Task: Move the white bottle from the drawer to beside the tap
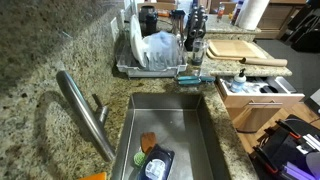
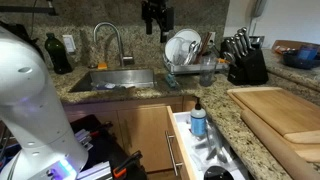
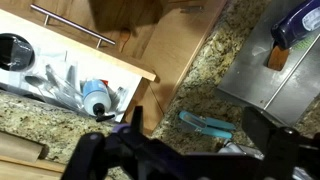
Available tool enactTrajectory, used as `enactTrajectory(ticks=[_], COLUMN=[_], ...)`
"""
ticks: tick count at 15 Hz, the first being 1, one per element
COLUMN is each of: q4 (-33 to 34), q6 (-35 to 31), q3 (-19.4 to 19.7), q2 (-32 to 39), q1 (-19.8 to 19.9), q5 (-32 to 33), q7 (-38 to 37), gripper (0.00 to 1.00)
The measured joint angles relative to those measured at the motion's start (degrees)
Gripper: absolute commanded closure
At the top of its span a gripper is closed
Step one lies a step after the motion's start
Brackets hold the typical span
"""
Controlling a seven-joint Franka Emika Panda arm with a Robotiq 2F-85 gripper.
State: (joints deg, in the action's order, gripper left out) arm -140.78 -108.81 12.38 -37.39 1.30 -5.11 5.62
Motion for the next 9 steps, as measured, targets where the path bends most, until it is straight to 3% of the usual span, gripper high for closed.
enactTrajectory(ticks=[4, 9], q4=[-0.3, -2.1], q6=[-1.2, -11.5], q3=[-0.3, -1.2], q2=[0.6, 7.5], q1=[0.3, 0.5], q5=[-0.1, -1.1], q7=[-1.4, -6.7], gripper=[0.00, 0.00])
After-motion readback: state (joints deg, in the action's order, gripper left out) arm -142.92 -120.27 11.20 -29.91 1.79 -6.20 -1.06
